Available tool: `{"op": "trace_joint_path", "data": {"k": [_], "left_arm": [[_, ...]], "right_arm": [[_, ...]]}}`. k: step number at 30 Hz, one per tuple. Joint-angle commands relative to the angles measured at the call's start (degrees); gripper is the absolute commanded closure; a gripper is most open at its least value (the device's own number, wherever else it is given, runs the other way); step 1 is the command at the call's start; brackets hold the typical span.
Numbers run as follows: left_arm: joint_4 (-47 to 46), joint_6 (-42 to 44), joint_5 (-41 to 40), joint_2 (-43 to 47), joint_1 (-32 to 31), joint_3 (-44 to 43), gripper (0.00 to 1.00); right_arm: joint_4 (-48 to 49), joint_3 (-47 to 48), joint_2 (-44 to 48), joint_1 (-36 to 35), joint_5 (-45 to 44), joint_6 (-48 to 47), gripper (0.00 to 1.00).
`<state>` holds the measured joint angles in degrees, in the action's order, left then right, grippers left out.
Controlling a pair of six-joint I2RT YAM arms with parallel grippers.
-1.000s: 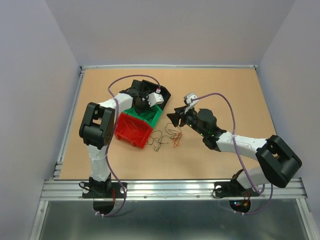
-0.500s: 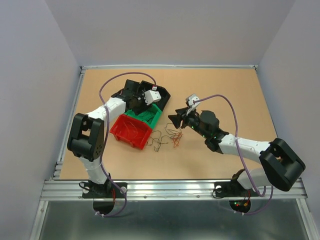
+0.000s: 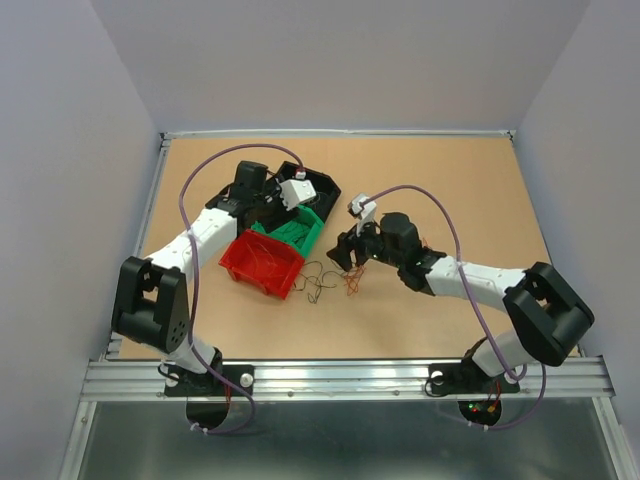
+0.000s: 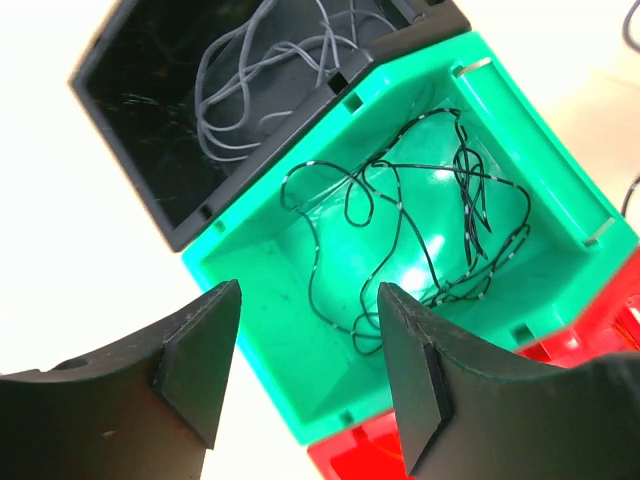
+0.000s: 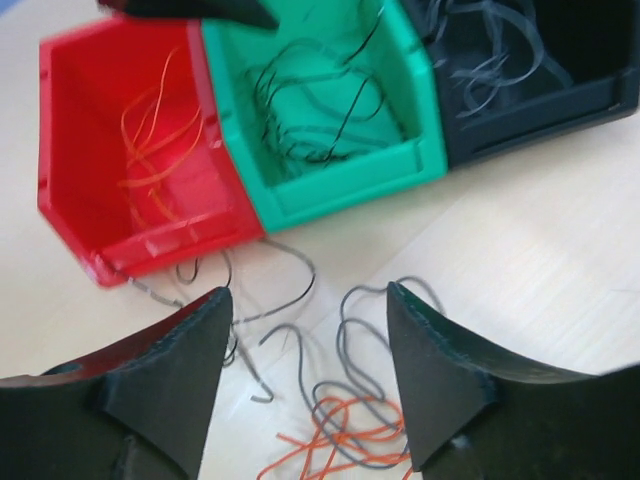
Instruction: Untangle the cables
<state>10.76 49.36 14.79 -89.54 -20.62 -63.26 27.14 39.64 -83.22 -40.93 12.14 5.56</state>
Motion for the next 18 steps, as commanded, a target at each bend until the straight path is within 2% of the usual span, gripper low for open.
{"op": "trace_joint_path", "data": {"k": [1, 2, 5, 9, 11, 18], "left_arm": [[-1.8, -1.11, 1.03, 7.52, 0.05, 1.65, 0.31], [-2.84, -1.37, 1.03, 8.4, -0.03, 2.61, 0.31], [-5.39, -3.65, 1.12, 11.75, -0.03, 4.55, 0.25], [-12.23, -6.38, 0.16, 15.61, 0.67, 7.27, 0.08], [-16.11, -8.66, -0.98, 18.42, 1.63, 10.34, 0.04], [-35.97, -16.4, -2.66, 26.95, 5.5, 20.19, 0.01]], "right_arm": [[-9.46, 4.74, -1.07, -1.08, 7.28, -3.97, 0.28], [-11.04, 4.92, -1.24, -2.65, 7.46, -4.59, 0.21], [-14.56, 6.85, -2.99, -6.61, 4.66, -7.67, 0.15], [-17.9, 10.1, -6.95, -9.43, 1.49, -9.25, 0.14], [-19.92, 12.47, -9.76, -10.84, 0.35, -10.31, 0.14], [-22.74, 17.4, -15.65, -12.42, -3.79, -11.19, 0.16]]}}
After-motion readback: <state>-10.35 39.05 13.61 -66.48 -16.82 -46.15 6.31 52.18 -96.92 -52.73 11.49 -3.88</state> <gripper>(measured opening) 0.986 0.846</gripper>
